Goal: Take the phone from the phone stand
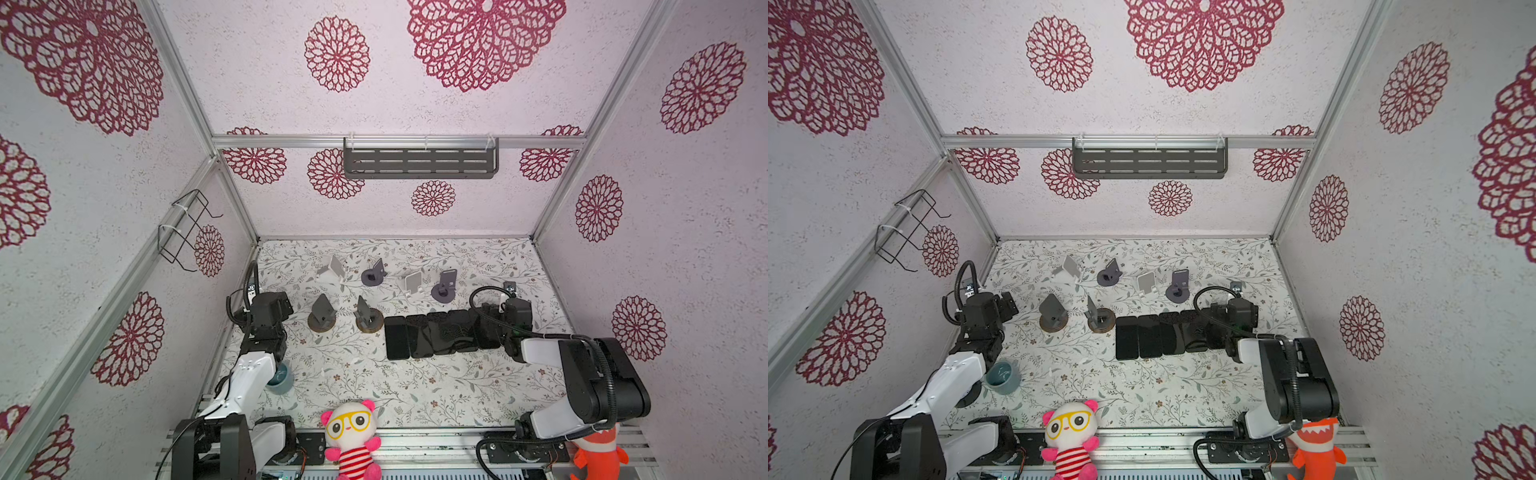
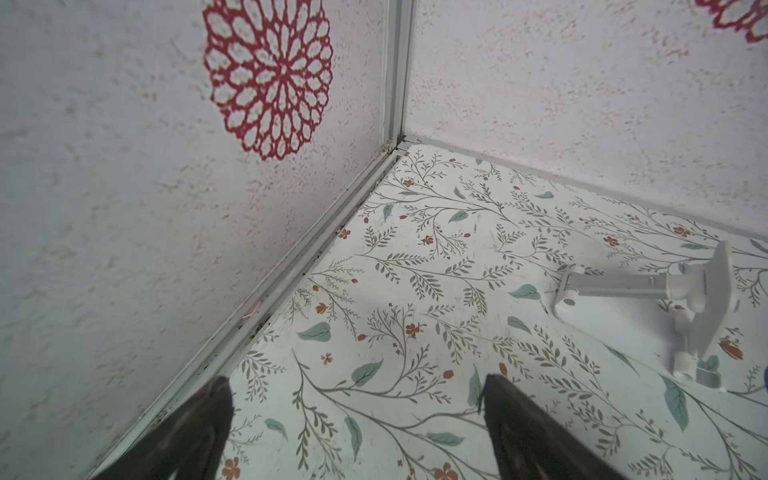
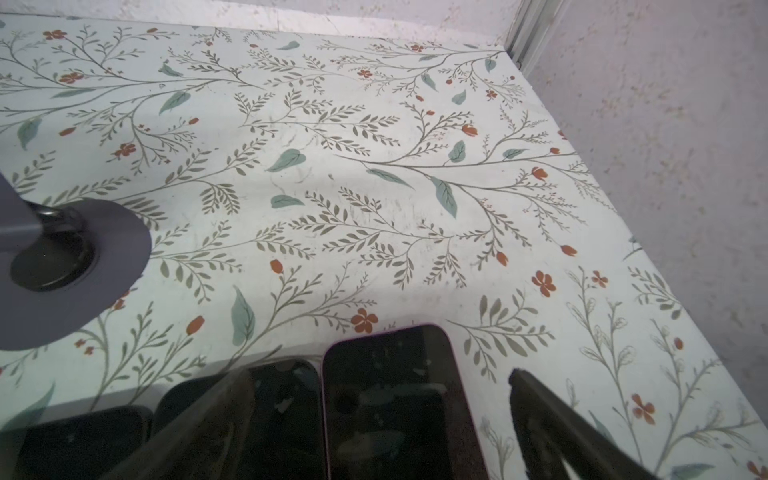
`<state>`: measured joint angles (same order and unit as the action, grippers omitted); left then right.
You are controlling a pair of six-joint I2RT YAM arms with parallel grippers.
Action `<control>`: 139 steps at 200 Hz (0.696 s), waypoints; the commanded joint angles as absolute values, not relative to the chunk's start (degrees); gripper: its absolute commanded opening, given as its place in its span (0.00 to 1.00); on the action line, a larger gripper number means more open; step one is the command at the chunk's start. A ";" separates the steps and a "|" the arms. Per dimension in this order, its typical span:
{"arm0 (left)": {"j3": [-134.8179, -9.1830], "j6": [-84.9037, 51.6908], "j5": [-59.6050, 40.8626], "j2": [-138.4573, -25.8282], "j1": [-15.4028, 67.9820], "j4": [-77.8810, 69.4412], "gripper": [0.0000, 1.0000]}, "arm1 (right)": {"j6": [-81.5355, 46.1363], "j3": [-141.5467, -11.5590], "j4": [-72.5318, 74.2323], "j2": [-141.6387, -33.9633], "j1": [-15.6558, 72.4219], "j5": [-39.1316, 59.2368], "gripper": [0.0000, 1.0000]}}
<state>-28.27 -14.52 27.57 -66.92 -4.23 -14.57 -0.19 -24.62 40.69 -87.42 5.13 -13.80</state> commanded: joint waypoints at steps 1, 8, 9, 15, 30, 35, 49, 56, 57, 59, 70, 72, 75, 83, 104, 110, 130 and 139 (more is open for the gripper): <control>-26.24 -13.74 27.50 -71.18 -5.02 -31.12 0.97 | 1.27 -22.80 52.40 -86.02 4.84 -15.93 0.99; -25.98 -13.25 26.89 -72.91 -5.33 -33.40 0.97 | 1.33 -21.75 54.51 -85.96 4.76 -15.83 0.99; -26.00 -13.04 26.72 -73.24 -5.39 -33.84 0.97 | 1.33 -21.60 54.67 -85.91 4.75 -15.83 0.99; -25.99 -11.93 26.45 -74.88 -5.52 -35.56 0.97 | 1.23 -20.80 55.69 -85.51 4.76 -15.92 0.99; -26.79 -12.20 24.60 -78.18 -6.40 -36.17 0.97 | 1.14 -18.24 59.56 -85.05 4.66 -15.74 0.99; -26.72 -12.55 23.98 -79.03 -6.54 -36.59 0.97 | 1.14 -17.49 61.12 -84.99 4.59 -15.58 0.99; -25.07 -12.06 23.43 -82.64 -6.76 -43.64 0.97 | 0.88 -15.61 65.04 -85.37 4.15 -14.88 0.99; -25.52 -12.17 22.96 -83.41 -6.85 -43.02 0.97 | 0.71 -14.62 67.16 -86.07 3.74 -13.92 0.99; -25.64 -12.19 22.99 -83.41 -6.79 -42.69 0.97 | 0.62 -14.52 67.38 -86.19 3.63 -13.81 0.99; -25.83 -12.25 22.98 -83.58 -6.84 -41.94 0.97 | 0.48 -14.33 67.78 -86.43 3.50 -13.63 0.99; -26.04 -12.37 22.05 -84.88 -6.86 -42.41 0.97 | 0.60 -13.84 71.92 -88.74 3.14 -13.23 0.99; -25.85 -12.21 21.88 -85.25 -6.86 -43.17 0.97 | 0.39 -14.03 70.87 -88.19 3.16 -13.22 0.99; -25.58 -11.96 21.51 -85.97 -6.86 -44.43 0.97 | 0.08 -14.39 68.35 -87.48 2.98 -13.05 0.99; -24.74 -10.62 20.49 -87.65 -6.53 -48.52 0.97 | -0.14 -14.33 69.71 -88.42 2.47 -12.14 0.99; -24.18 -9.63 19.17 -88.66 -6.05 -49.82 0.97 | -0.42 -14.61 68.96 -88.09 2.29 -12.21 0.99; -24.22 -9.43 18.77 -88.75 -6.06 -49.75 0.97 | -0.56 -14.86 67.41 -87.68 2.22 -12.15 0.99; -24.07 -9.36 18.54 -88.91 -6.03 -50.41 0.97 | -0.58 -14.61 68.68 -87.99 2.11 -12.22 0.99; -24.01 -9.32 18.64 -88.86 -6.02 -50.46 0.97 | -0.61 -14.81 68.06 -87.80 2.11 -12.22 0.99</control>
